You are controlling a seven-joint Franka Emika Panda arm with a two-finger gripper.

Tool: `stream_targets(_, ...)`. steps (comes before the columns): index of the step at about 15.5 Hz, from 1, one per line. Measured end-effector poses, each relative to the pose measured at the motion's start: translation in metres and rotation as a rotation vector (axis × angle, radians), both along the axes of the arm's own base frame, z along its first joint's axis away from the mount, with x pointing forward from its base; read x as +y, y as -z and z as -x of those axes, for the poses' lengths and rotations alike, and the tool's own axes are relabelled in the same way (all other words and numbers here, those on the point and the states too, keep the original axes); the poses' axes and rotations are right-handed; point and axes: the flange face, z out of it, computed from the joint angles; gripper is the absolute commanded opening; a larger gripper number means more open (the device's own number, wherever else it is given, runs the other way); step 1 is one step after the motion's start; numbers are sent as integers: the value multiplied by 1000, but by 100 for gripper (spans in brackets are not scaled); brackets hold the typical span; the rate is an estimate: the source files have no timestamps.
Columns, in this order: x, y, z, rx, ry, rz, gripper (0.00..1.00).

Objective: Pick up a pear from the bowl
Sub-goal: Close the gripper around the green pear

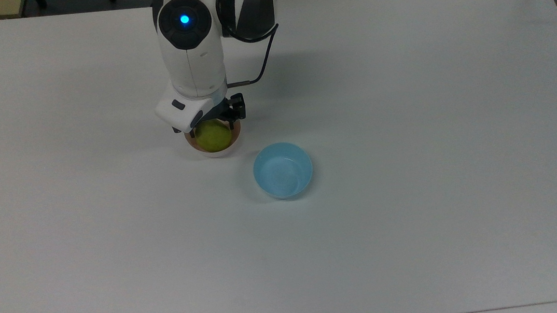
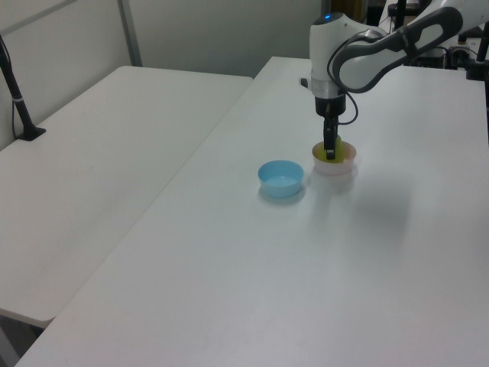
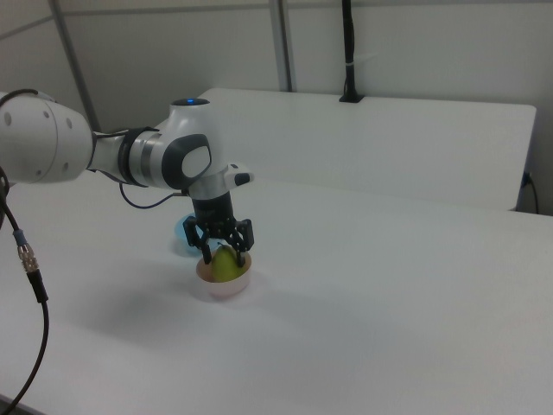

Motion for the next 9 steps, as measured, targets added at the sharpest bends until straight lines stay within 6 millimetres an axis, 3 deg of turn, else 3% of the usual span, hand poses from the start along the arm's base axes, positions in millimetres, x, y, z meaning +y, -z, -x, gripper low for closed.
stream_targets(3, 0, 0, 0, -4, -2, 4, 39)
stream_targets(9, 0, -8, 2, -1, -1, 5, 38)
